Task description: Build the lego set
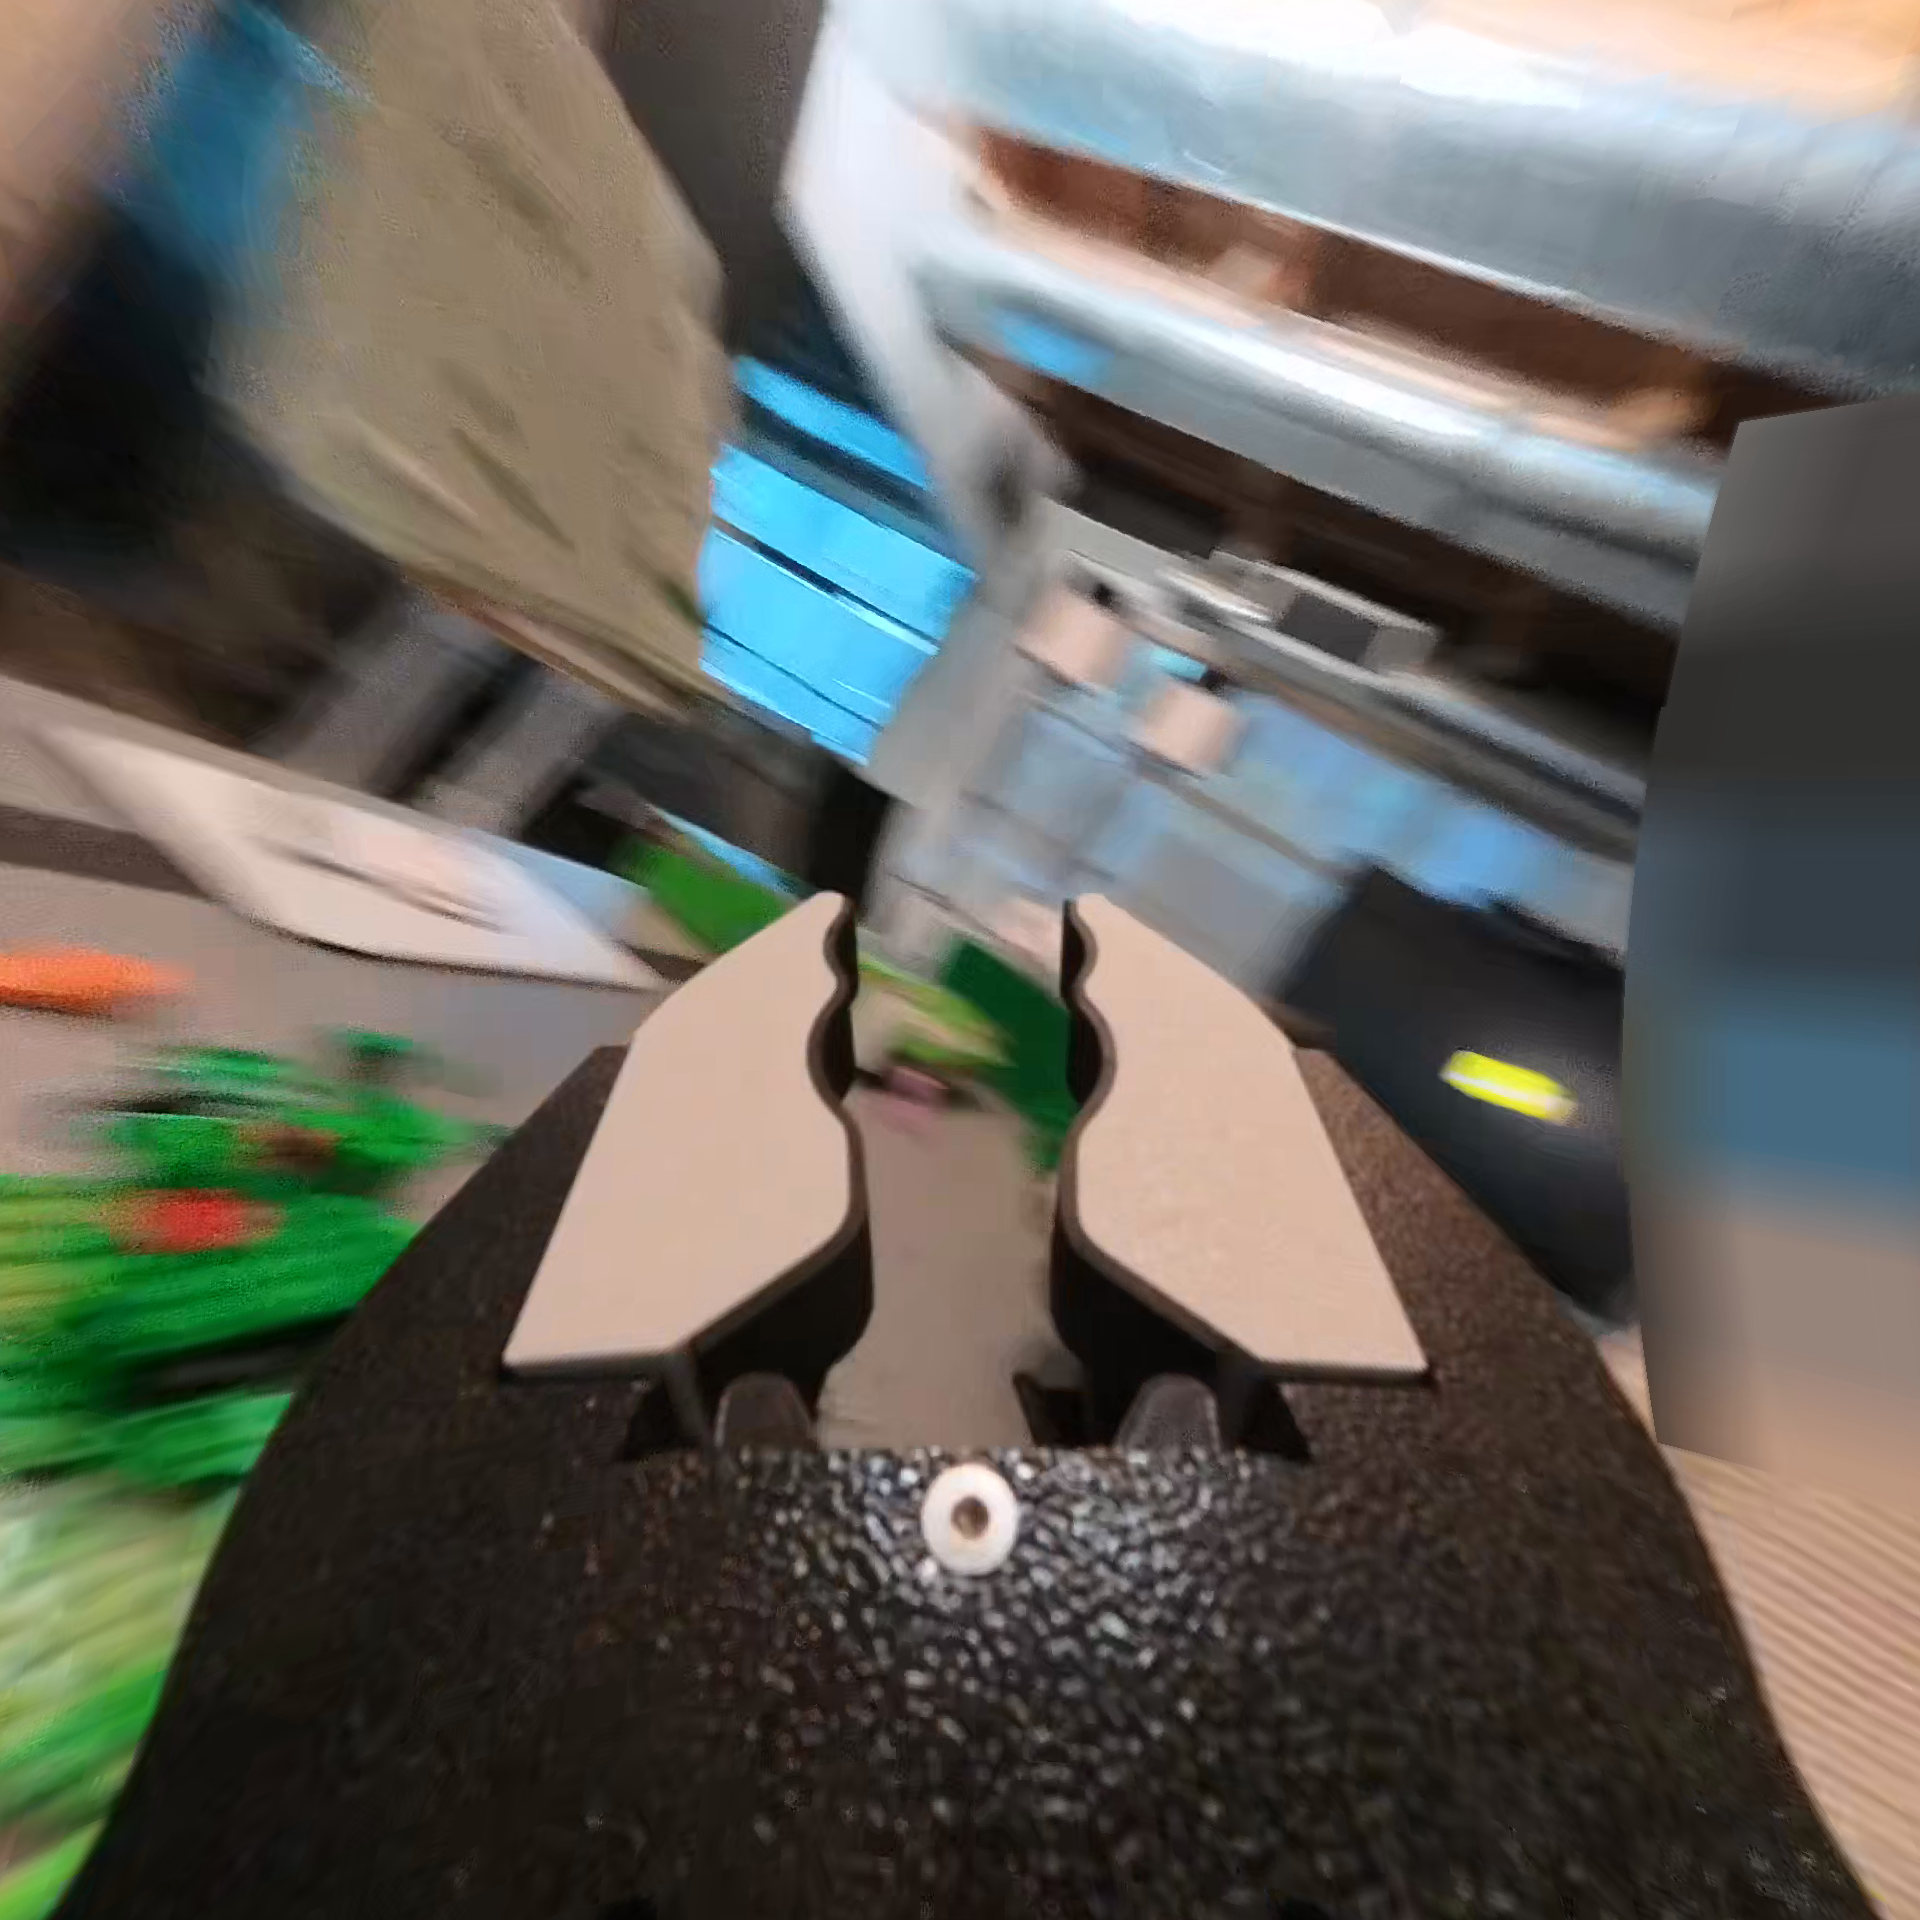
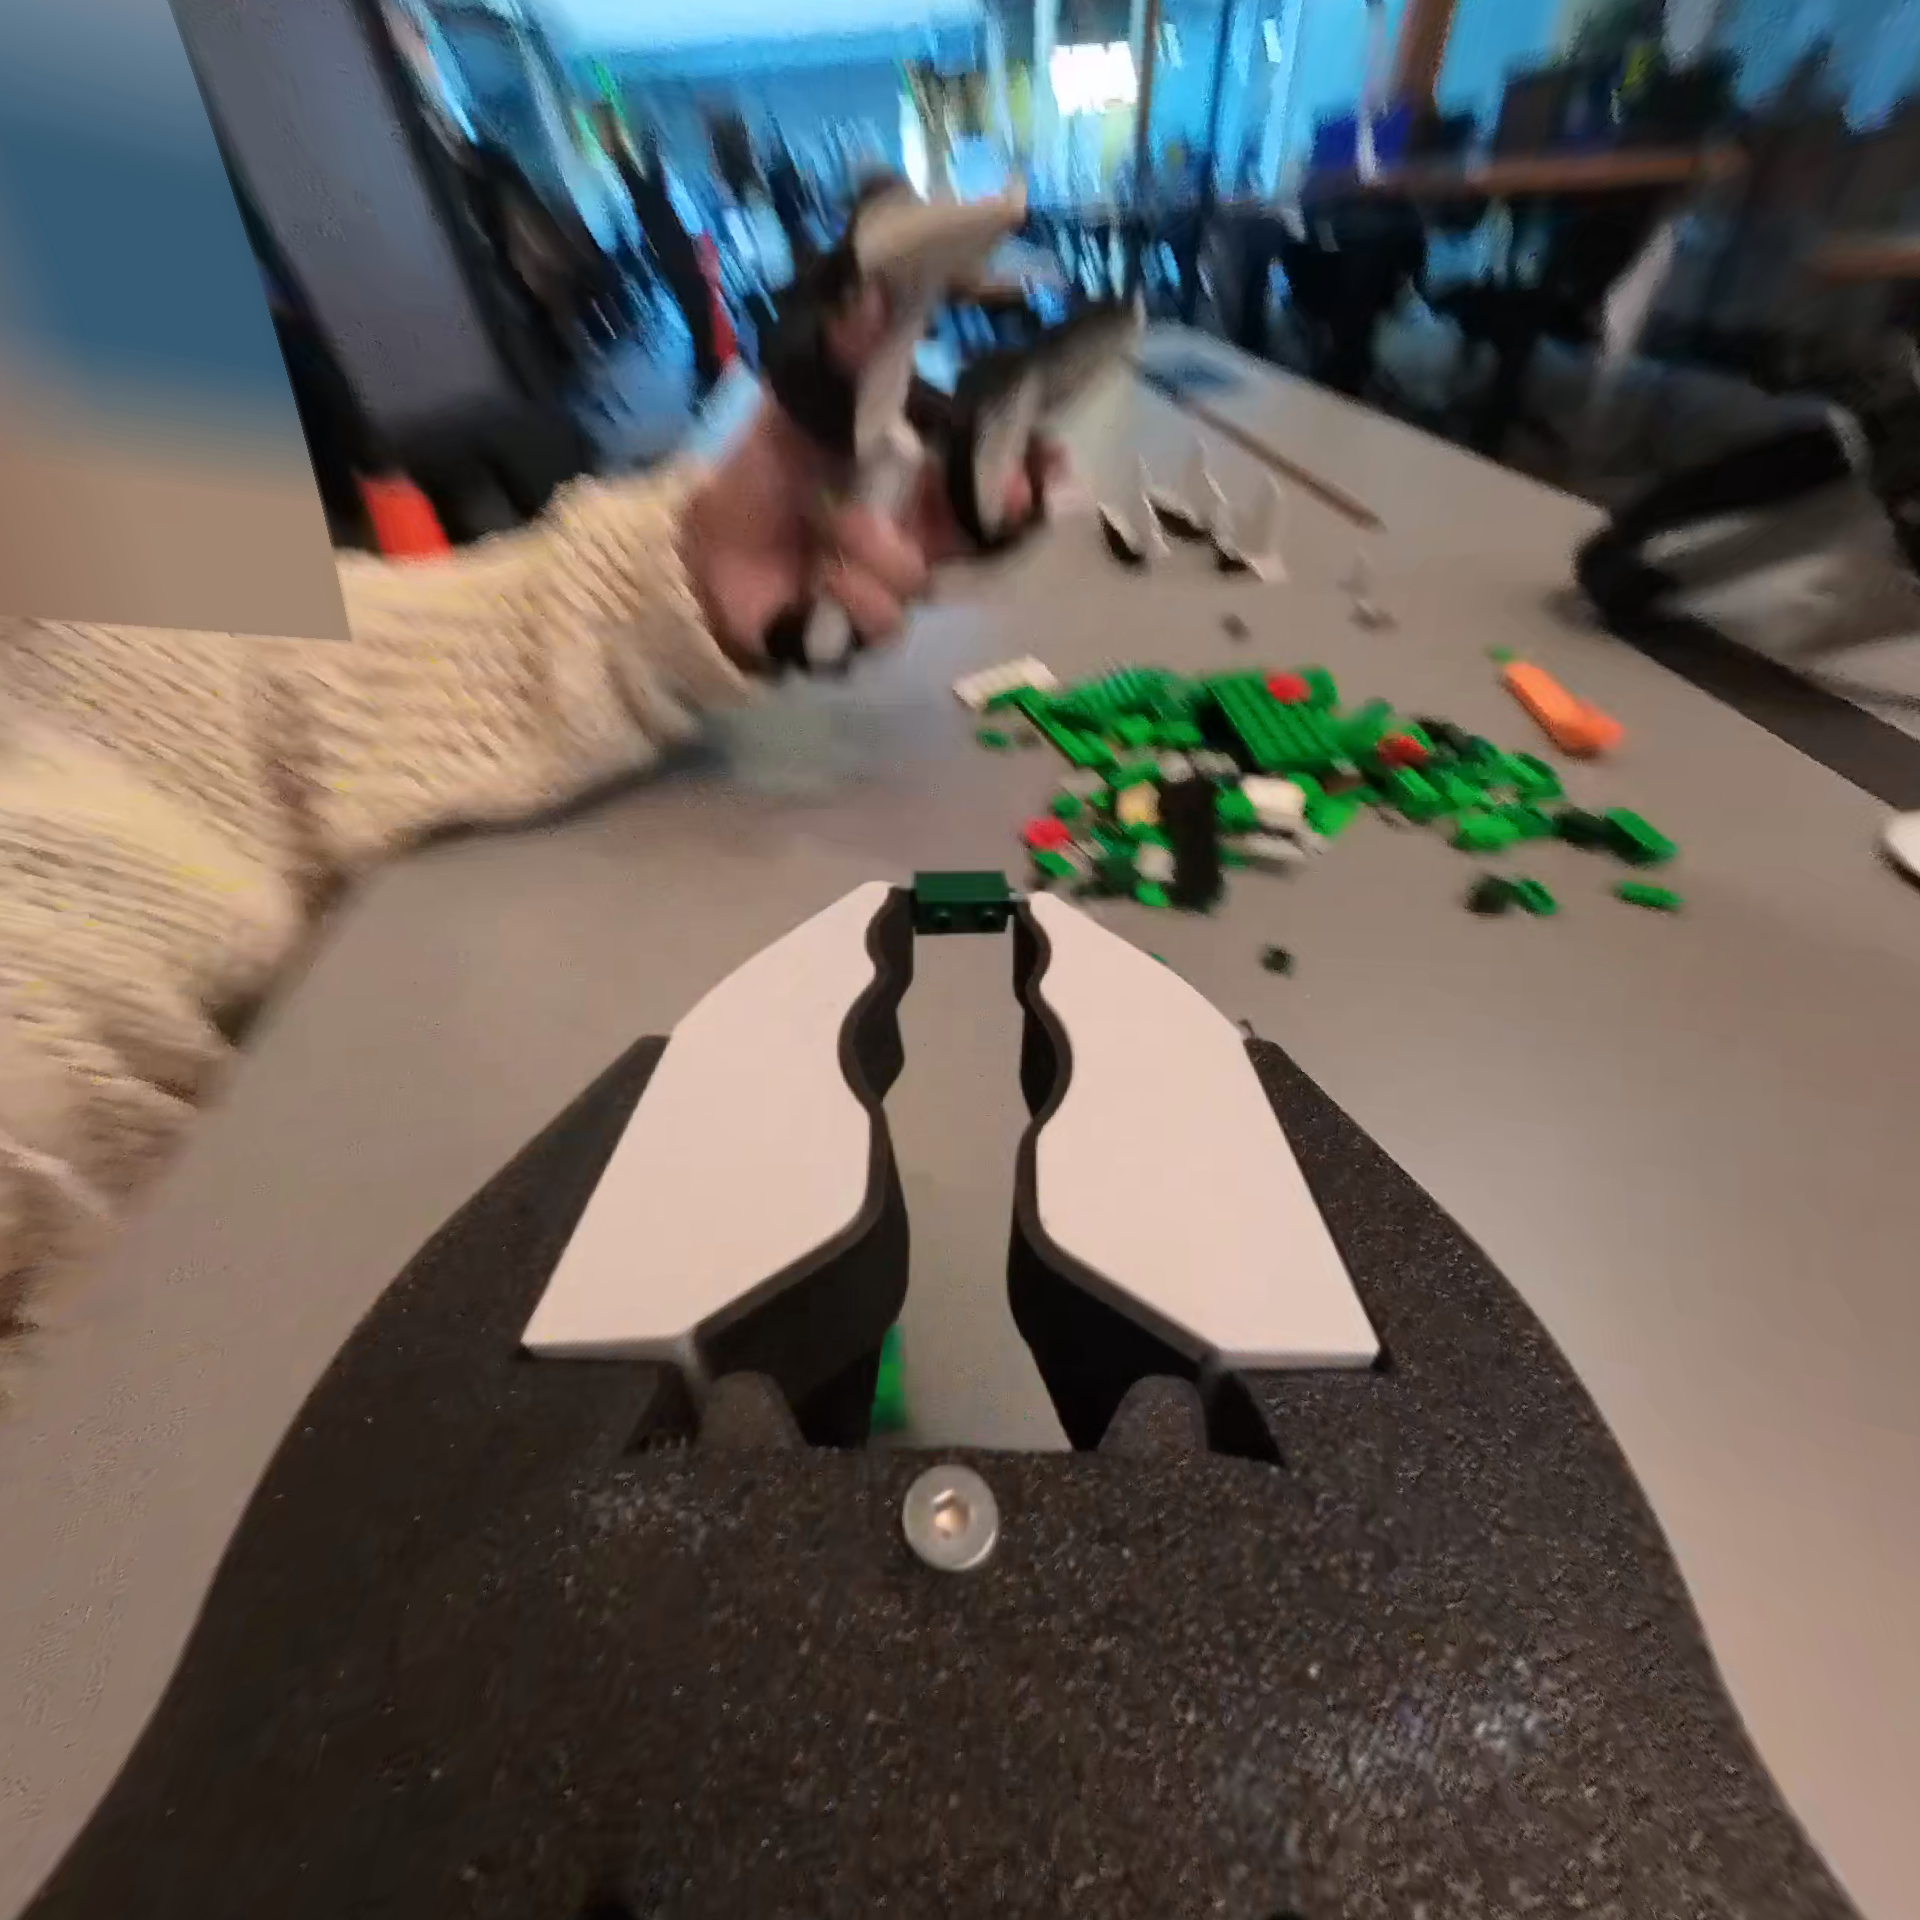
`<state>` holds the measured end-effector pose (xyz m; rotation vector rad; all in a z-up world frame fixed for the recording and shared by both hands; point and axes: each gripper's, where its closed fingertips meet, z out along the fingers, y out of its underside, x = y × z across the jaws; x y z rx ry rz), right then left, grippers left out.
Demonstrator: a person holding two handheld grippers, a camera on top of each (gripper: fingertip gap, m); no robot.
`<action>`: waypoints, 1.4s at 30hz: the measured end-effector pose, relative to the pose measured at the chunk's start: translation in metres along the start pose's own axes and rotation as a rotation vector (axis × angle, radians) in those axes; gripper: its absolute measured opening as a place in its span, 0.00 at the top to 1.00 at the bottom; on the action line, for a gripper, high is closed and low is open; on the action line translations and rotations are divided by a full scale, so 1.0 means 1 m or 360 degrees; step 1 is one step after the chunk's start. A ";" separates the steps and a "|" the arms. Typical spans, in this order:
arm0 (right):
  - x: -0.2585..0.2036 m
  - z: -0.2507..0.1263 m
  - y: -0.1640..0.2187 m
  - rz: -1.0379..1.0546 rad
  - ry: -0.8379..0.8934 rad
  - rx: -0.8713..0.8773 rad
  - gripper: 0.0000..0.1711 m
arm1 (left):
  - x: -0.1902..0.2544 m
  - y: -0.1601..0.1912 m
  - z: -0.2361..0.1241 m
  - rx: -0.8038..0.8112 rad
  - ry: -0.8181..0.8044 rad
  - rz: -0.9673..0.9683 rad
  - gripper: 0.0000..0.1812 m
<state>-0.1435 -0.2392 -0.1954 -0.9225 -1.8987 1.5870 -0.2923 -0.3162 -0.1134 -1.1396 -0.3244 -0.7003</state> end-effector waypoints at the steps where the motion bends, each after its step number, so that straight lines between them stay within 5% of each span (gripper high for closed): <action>1: 0.012 0.005 0.007 -0.0053 0.0080 -0.0132 0.90 | -0.021 -0.025 -0.019 0.0133 -0.0259 0.0215 0.81; 4: 0.049 0.026 0.027 -0.0131 0.0171 -0.0559 0.89 | -0.066 -0.072 -0.075 0.0299 -0.0900 0.0861 0.83; 6: 0.073 0.042 0.036 -0.0180 0.0187 -0.0801 0.89 | -0.080 -0.078 -0.090 0.0282 -0.1090 0.1050 0.83; 12: 0.122 0.073 0.051 -0.0338 0.0242 -0.1295 0.89 | -0.093 -0.071 -0.088 0.0239 -0.1185 0.1218 0.85; 20: 0.144 0.068 0.064 -0.0429 0.0126 -0.1785 0.89 | -0.100 -0.063 -0.078 0.0160 -0.1183 0.1312 0.89; 29: 0.185 0.083 0.042 -0.0557 0.0314 -0.1791 0.89 | -0.102 -0.074 -0.088 0.0273 -0.1236 0.1266 0.90; 35: 0.132 0.203 -0.014 -0.0175 0.0018 -0.1349 0.90 | -0.094 -0.082 -0.092 0.0348 -0.1316 0.1427 0.91; 42: 0.140 0.268 0.016 -0.0235 0.0091 -0.1871 0.89 | -0.093 -0.090 -0.101 0.0408 -0.1364 0.1444 0.91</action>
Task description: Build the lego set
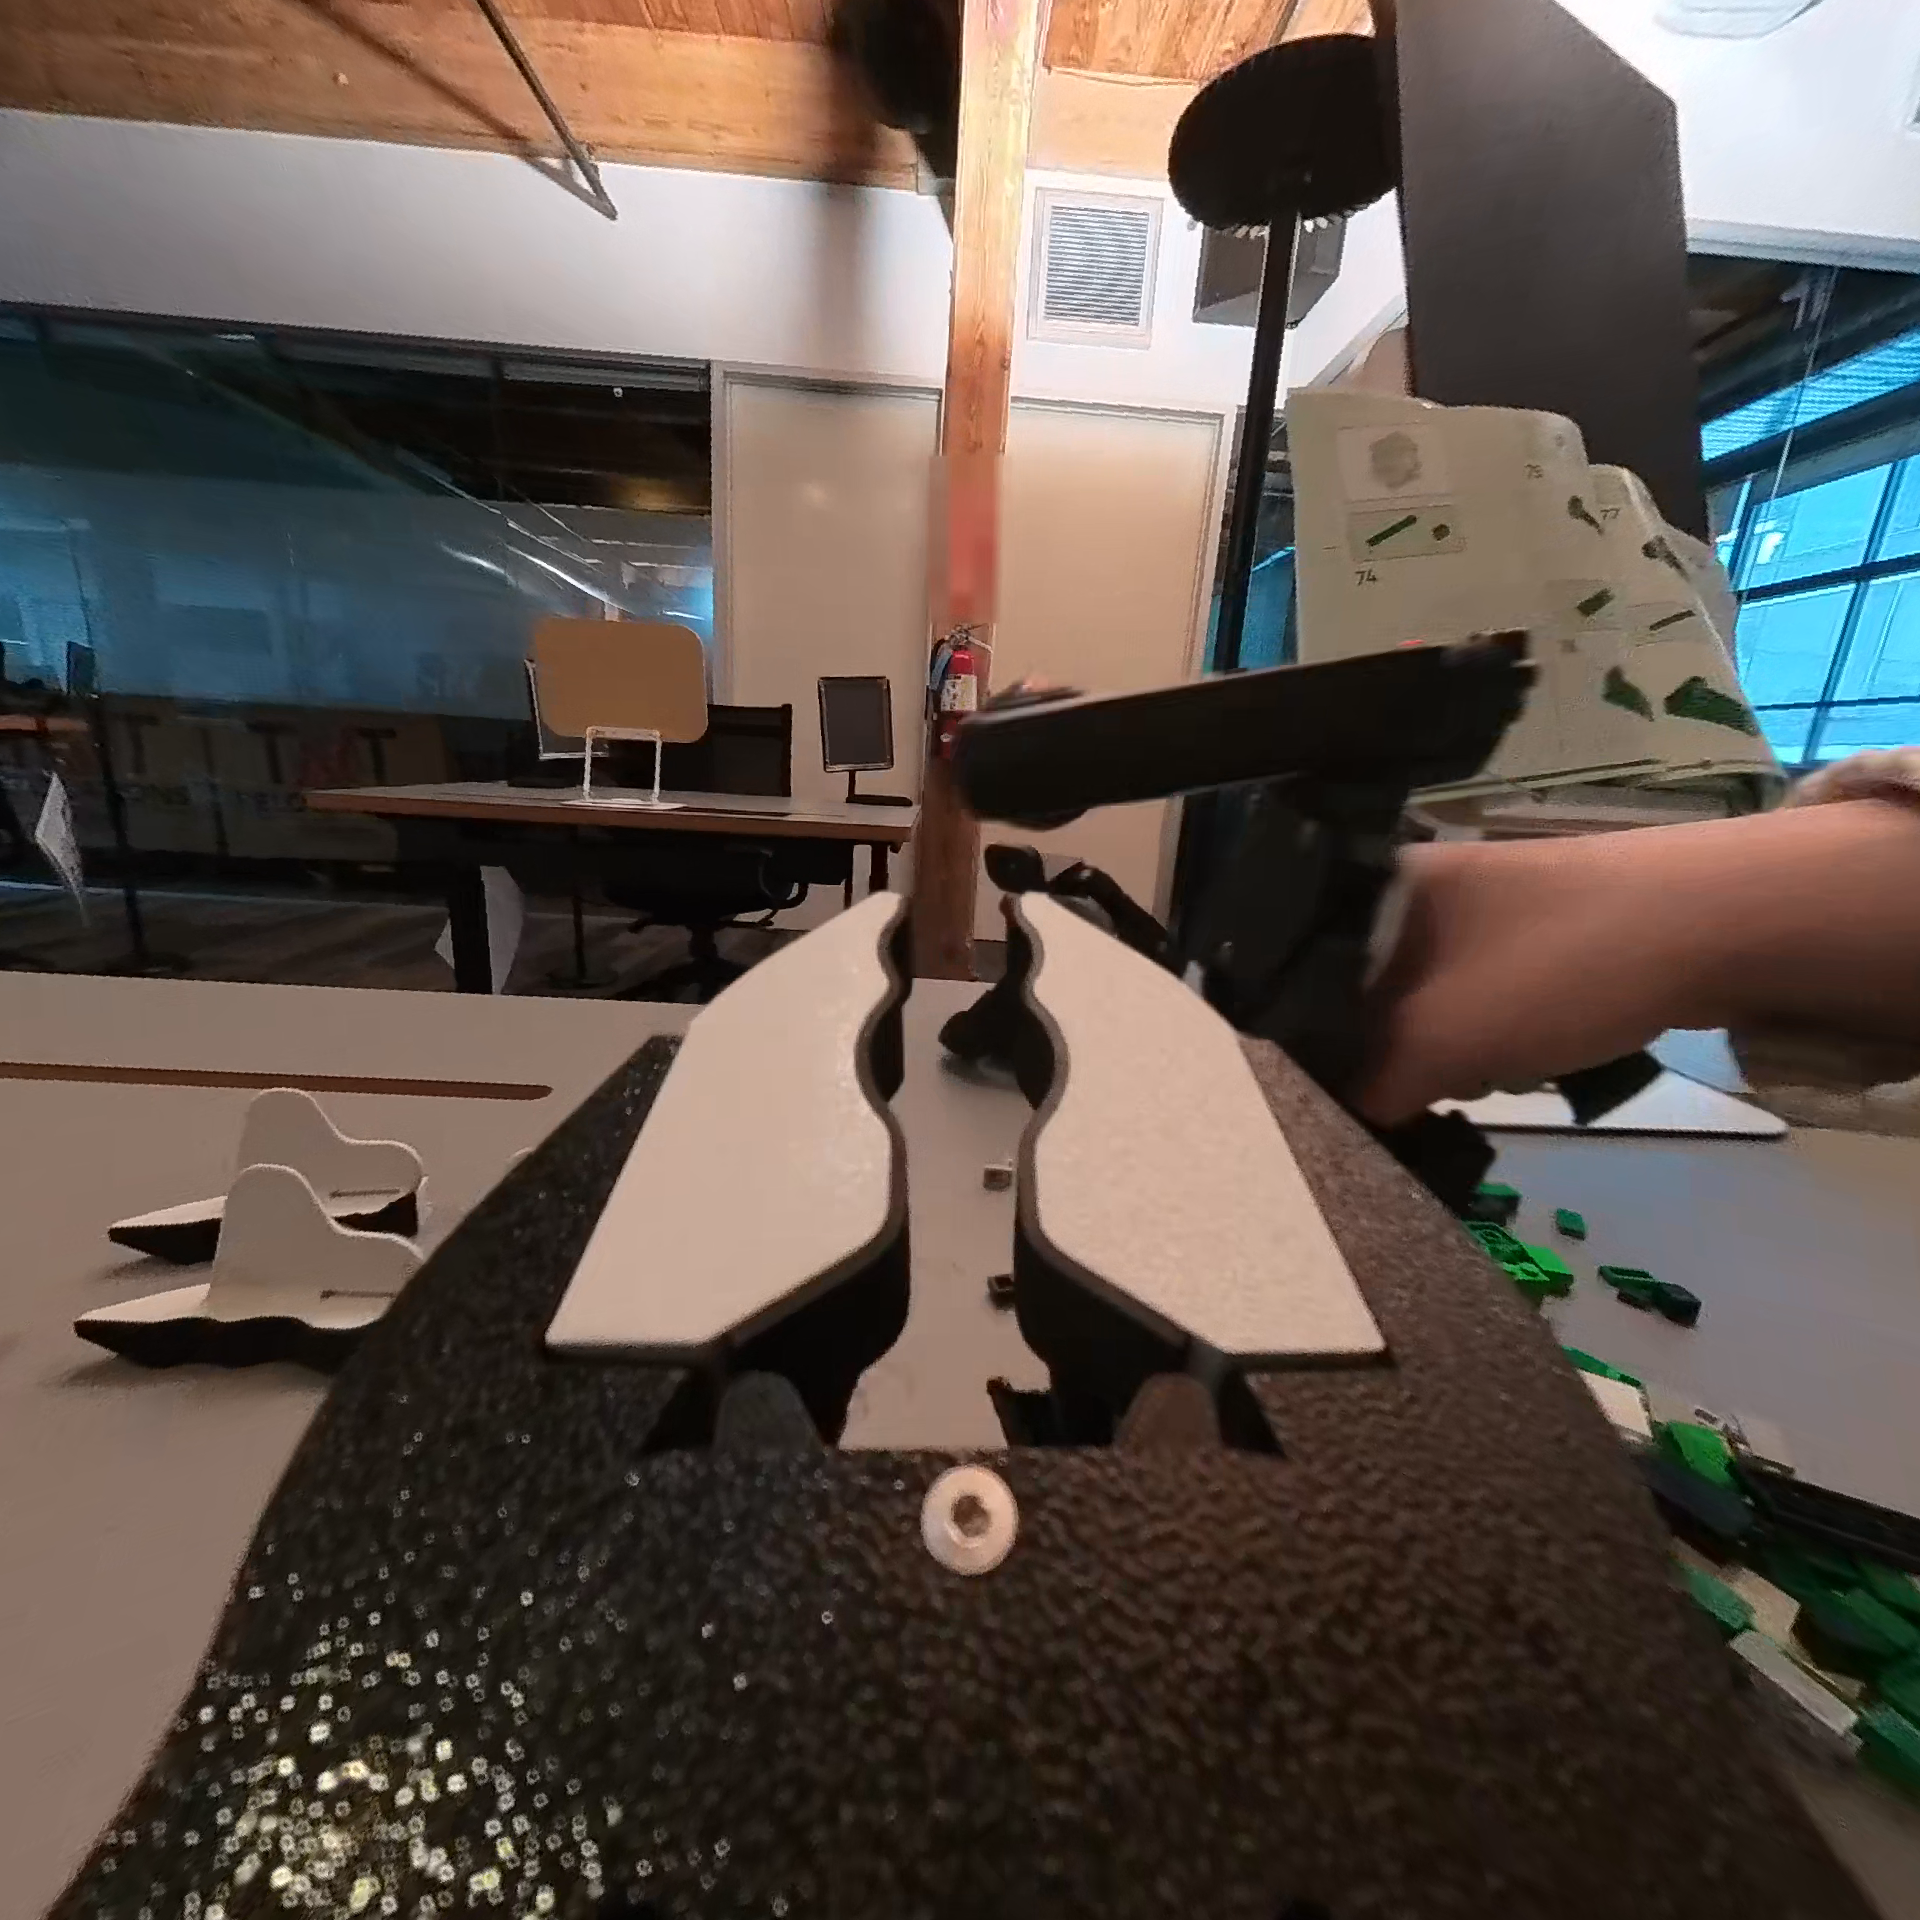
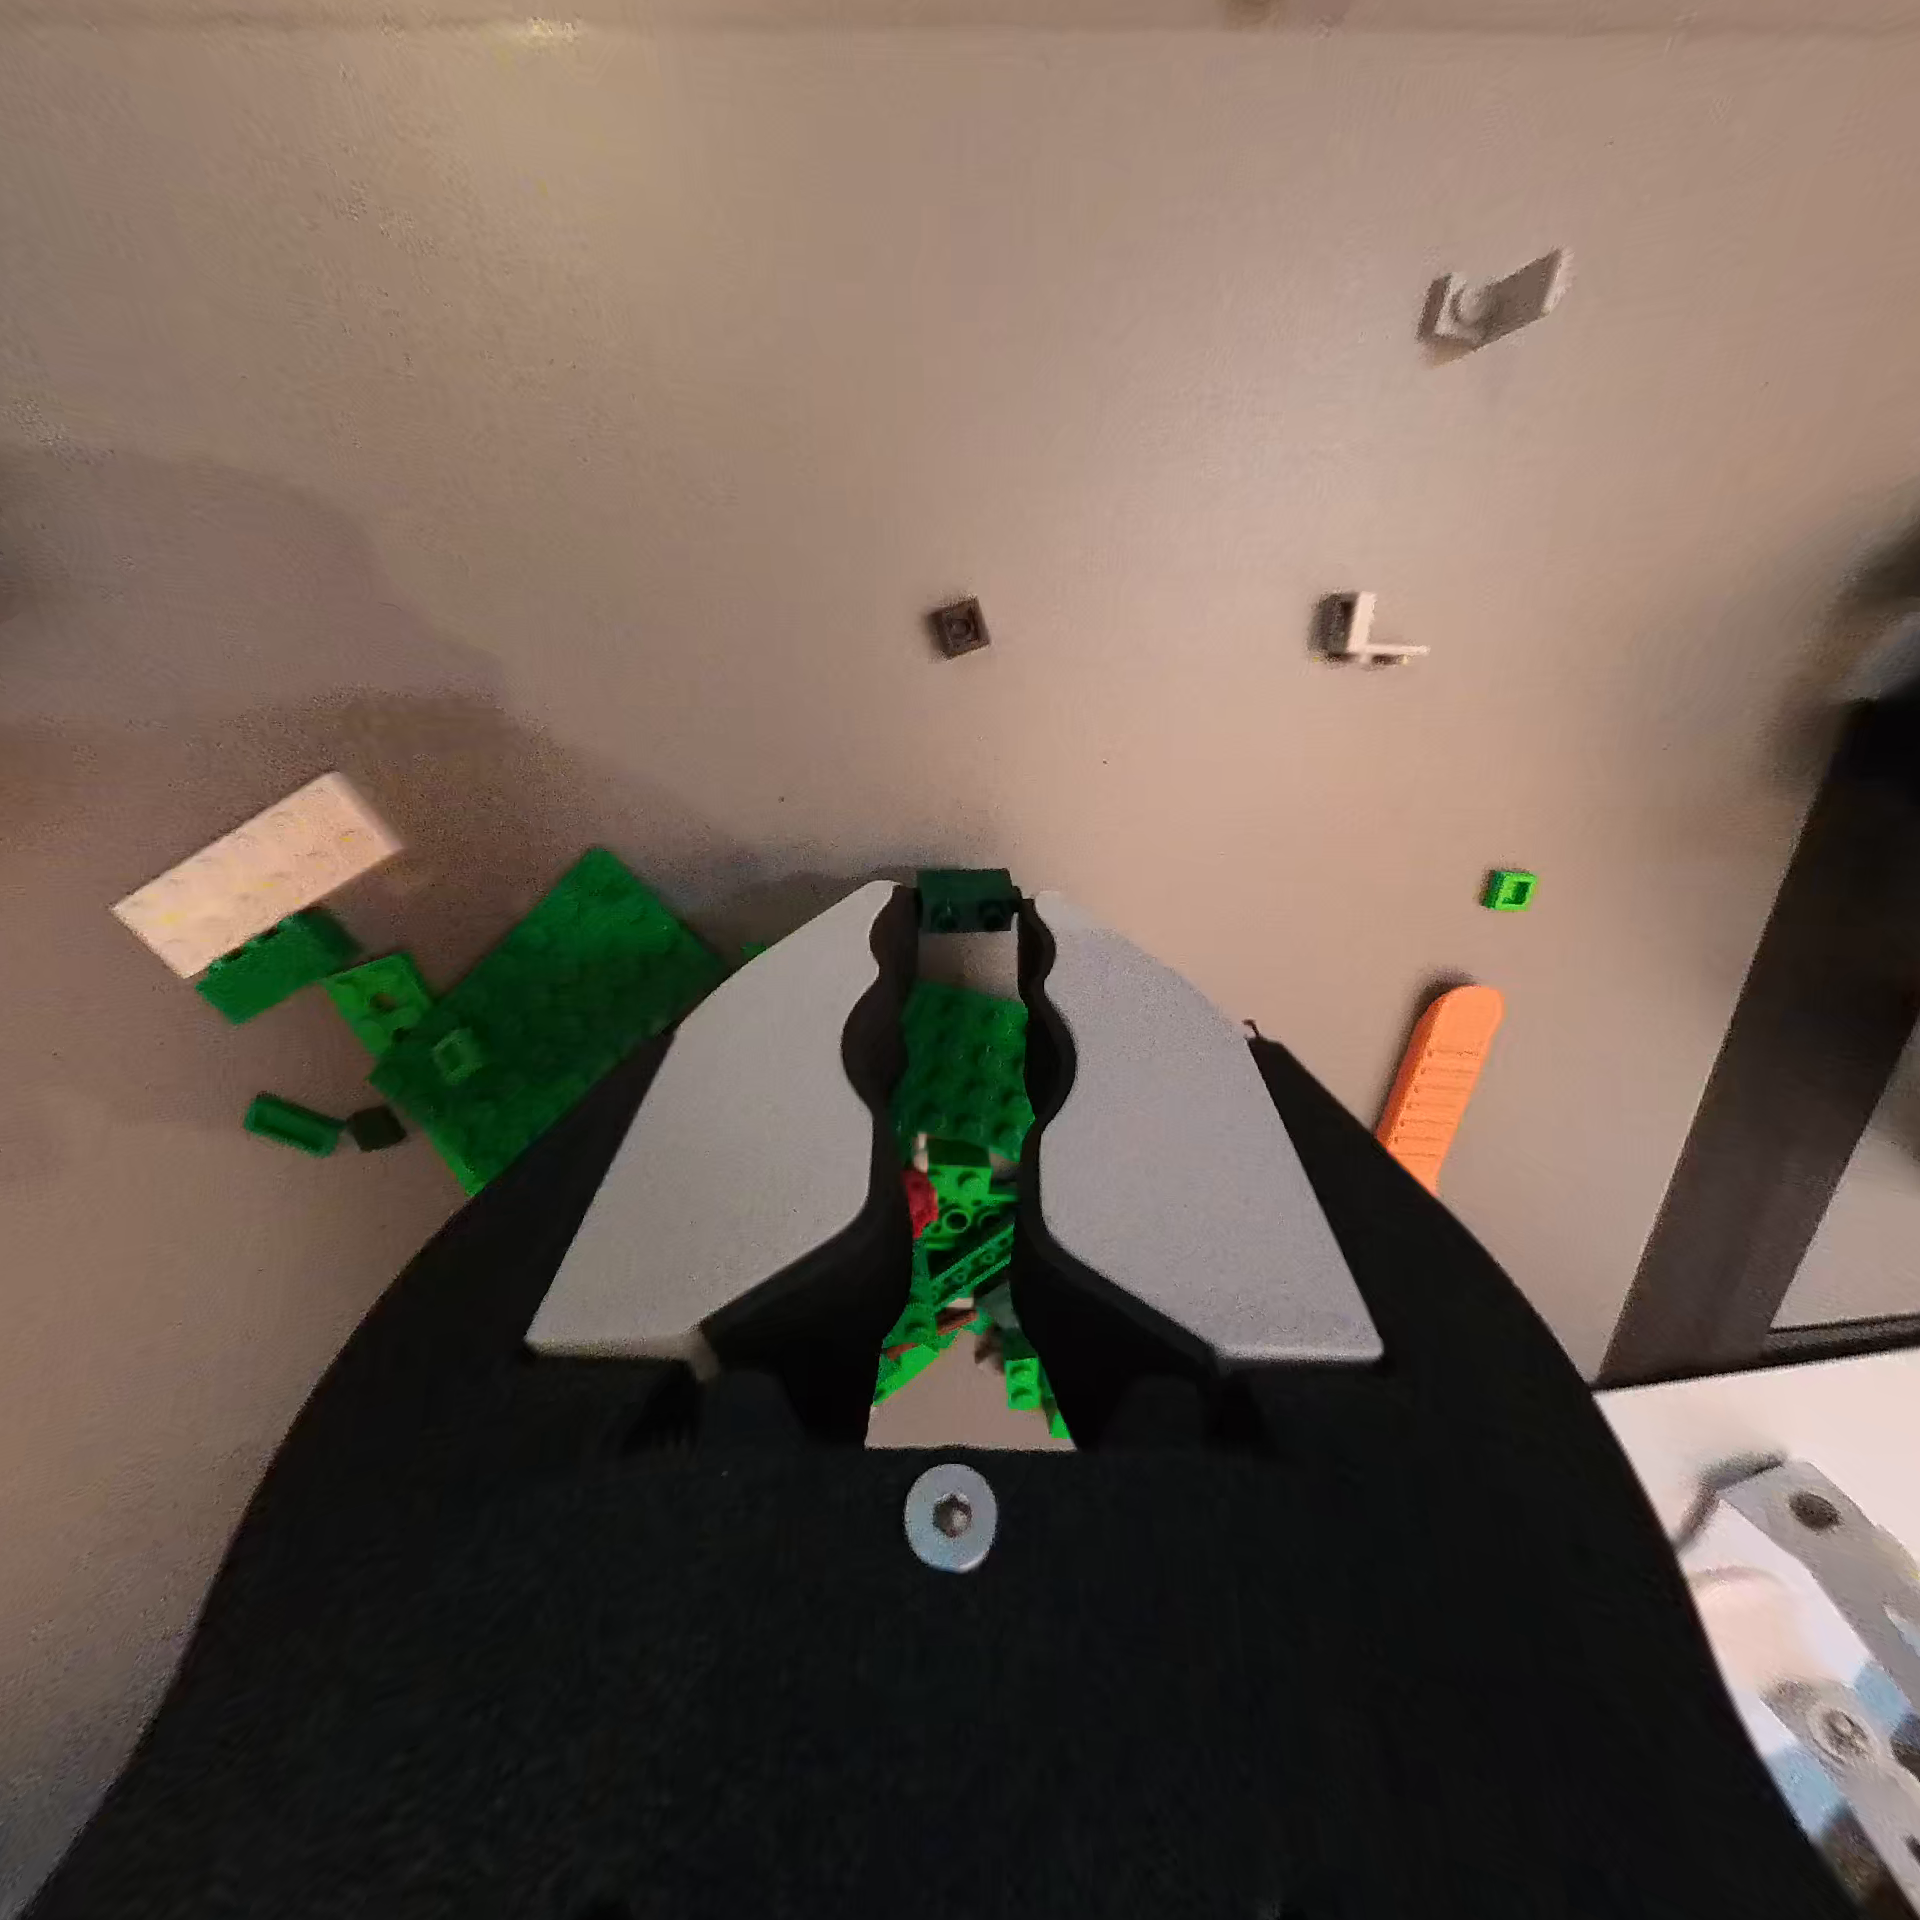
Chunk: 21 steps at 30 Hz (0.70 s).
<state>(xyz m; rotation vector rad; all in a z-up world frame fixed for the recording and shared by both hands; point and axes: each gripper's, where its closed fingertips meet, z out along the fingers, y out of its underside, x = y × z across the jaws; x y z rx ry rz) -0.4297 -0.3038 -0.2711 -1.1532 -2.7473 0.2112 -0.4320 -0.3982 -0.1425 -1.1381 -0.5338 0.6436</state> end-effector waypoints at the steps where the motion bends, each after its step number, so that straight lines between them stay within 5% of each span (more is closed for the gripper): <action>1: 0.001 0.004 0.001 -0.0005 -0.0004 -0.0046 0.89 | 0.001 0.001 0.001 -0.0006 0.0010 0.0003 0.91; 9: 0.004 -0.023 0.017 -0.0076 0.0080 0.0141 0.78 | 0.010 0.007 0.004 -0.0051 0.0069 0.0004 0.92; 15: -0.028 -0.073 0.087 -0.0463 -0.0079 0.0129 0.80 | 0.007 0.010 0.005 -0.0067 0.0060 -0.0068 0.92; 21: -0.060 -0.070 0.107 -0.0851 -0.0057 0.0173 0.84 | 0.010 0.010 0.005 -0.0067 0.0082 -0.0058 0.94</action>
